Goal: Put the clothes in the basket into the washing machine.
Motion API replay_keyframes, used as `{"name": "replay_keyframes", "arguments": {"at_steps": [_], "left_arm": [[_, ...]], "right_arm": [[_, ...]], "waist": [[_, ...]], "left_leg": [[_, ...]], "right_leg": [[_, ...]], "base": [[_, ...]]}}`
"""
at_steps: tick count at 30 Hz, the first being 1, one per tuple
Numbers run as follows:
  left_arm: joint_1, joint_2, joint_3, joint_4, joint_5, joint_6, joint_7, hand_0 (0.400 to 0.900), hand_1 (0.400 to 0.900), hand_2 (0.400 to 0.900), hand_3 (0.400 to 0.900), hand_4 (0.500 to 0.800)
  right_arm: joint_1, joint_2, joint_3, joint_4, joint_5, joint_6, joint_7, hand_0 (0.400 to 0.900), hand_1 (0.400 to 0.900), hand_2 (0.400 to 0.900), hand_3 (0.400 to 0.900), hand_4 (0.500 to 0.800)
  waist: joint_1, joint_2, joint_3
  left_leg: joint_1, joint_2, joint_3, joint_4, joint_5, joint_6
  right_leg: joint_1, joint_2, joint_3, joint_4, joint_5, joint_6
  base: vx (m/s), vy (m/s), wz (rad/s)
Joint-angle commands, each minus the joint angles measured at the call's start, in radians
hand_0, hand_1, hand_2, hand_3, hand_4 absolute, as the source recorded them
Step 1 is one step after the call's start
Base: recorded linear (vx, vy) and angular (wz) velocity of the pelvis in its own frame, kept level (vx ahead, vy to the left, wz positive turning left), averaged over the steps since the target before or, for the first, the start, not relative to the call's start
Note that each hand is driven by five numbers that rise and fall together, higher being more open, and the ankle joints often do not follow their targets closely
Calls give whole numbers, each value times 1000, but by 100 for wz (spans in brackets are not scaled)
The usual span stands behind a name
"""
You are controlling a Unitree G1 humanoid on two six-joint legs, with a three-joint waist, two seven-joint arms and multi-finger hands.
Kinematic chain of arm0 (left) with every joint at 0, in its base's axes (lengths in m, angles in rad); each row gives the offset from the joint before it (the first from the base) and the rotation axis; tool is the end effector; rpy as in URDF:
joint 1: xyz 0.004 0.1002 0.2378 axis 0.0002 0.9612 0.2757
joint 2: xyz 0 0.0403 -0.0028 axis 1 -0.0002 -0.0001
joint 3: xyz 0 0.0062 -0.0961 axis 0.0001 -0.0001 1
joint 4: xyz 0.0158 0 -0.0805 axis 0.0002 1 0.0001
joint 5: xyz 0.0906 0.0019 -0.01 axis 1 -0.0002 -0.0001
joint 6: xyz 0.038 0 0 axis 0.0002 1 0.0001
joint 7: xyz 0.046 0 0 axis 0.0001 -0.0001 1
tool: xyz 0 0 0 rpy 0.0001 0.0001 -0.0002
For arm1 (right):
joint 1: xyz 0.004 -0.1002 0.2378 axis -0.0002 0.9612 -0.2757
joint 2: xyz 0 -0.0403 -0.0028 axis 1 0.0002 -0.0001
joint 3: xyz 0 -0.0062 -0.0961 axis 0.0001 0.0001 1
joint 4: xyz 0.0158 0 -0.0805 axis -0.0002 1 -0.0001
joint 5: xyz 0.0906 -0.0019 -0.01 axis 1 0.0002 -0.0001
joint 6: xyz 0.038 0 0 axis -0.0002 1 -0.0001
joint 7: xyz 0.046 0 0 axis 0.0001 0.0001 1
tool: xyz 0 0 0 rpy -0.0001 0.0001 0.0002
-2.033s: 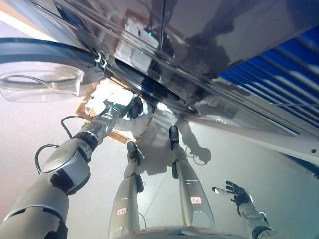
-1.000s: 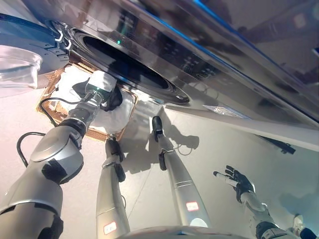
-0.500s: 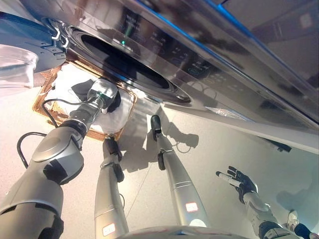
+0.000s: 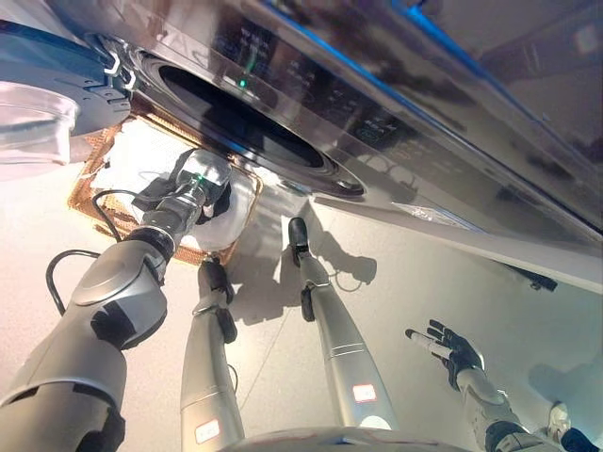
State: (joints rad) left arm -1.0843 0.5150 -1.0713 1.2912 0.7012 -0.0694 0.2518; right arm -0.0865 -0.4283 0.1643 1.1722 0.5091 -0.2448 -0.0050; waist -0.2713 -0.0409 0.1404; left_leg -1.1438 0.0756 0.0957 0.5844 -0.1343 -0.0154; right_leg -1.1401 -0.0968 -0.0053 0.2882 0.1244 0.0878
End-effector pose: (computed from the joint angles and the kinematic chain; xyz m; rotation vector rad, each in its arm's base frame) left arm 0.3356 0.2135 0.1197 2.0274 0.0014 -0.2123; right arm 0.1165 -0.2778 -0.0629 -0.0681 0.7833 -0.3675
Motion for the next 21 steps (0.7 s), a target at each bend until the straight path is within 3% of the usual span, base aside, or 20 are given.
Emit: {"name": "replay_keyframes", "arguments": {"at_steps": [1,3,9,11,12,13,15,16,17,18,19,20,21], "left_arm": [[-29,-1,97,4,-64,7,58,400,400,400,400,500],[-17,1,151,0,-114,13,77,400,400,400,400,500],[76,-2,387,-22,-341,3,125,400,400,400,400,500],[100,-21,454,-14,-428,-6,122,400,400,400,400,500],[113,-39,517,-6,-527,-14,127,400,400,400,400,500],[124,-59,541,4,-576,-23,109,400,400,400,400,500],[151,-96,685,4,-833,-64,98,400,400,400,400,500],[156,-111,725,2,-920,-76,84,400,400,400,400,500],[156,-111,725,2,-920,-76,84,400,400,400,400,500],[182,-164,827,-27,-1172,-123,55,400,400,400,400,500],[189,-189,869,-27,-1278,-138,53,400,400,400,400,500],[189,-189,869,-27,-1279,-138,52,400,400,400,400,500],[198,-241,913,-57,-1424,-165,20,400,400,400,400,500]], "right_arm": [[92,-74,5,30,-2,4,-45,900,900,900,900,800],[94,-68,5,23,-8,5,-45,900,900,900,900,800],[107,-30,-7,0,-36,7,-59,900,900,900,900,800],[96,-17,-6,0,-44,15,-66,900,900,900,900,800],[87,-9,0,4,-42,17,-69,900,900,900,900,800],[77,0,7,7,-44,23,-75,900,900,900,900,800],[52,15,7,29,-38,32,-84,900,900,900,900,800],[40,20,9,36,-37,34,-90,900,900,900,900,800],[40,20,9,36,-37,34,-90,900,900,900,900,800],[11,30,5,50,-25,45,-102,900,900,900,900,800],[-3,36,7,62,-17,46,-104,900,900,900,900,800],[-3,35,7,62,-17,46,-104,900,900,900,900,800],[-33,44,14,76,-2,52,-109,900,900,900,900,800]], "waist": [[-43,45,30],[-39,43,27],[-17,28,28],[-15,18,31],[-7,16,33],[-3,15,33],[12,14,29],[17,13,29],[17,12,30],[31,13,32],[38,13,33],[37,13,35],[46,13,31]], "left_leg": [[72,-14,-46,-122,12,-14],[112,-12,-50,-154,25,-19],[286,-36,-53,-270,79,-36],[335,-54,-47,-320,132,-33],[365,-59,-50,-341,145,-36],[391,-63,-51,-362,154,-36],[447,-69,-53,-405,171,-40],[466,-69,-54,-419,174,-40],[468,-69,-54,-420,175,-40],[501,-71,-55,-442,183,-40],[516,-72,-57,-450,184,-40],[519,-72,-57,-451,184,-41],[545,-70,-55,-468,187,-40]], "right_leg": [[61,38,-48,-22,-41,8],[102,33,-53,-41,-35,8],[282,28,-72,-121,-15,5],[332,14,-82,-155,15,1],[360,15,-83,-167,18,1],[383,15,-89,-179,20,0],[433,17,-97,-204,24,1],[452,19,-98,-214,24,1],[454,19,-98,-214,24,1],[489,21,-106,-230,26,1],[507,24,-105,-238,27,0],[509,24,-106,-239,27,0],[532,29,-106,-252,26,0]], "base": [[-1,-37,9],[-7,-45,9],[-1,-69,17],[-65,-57,22],[22,-50,12],[33,-67,13],[46,-63,12],[32,-34,6],[43,-50,8],[46,-45,7],[46,-45,7],[50,-32,-1],[35,-22,-1]]}}
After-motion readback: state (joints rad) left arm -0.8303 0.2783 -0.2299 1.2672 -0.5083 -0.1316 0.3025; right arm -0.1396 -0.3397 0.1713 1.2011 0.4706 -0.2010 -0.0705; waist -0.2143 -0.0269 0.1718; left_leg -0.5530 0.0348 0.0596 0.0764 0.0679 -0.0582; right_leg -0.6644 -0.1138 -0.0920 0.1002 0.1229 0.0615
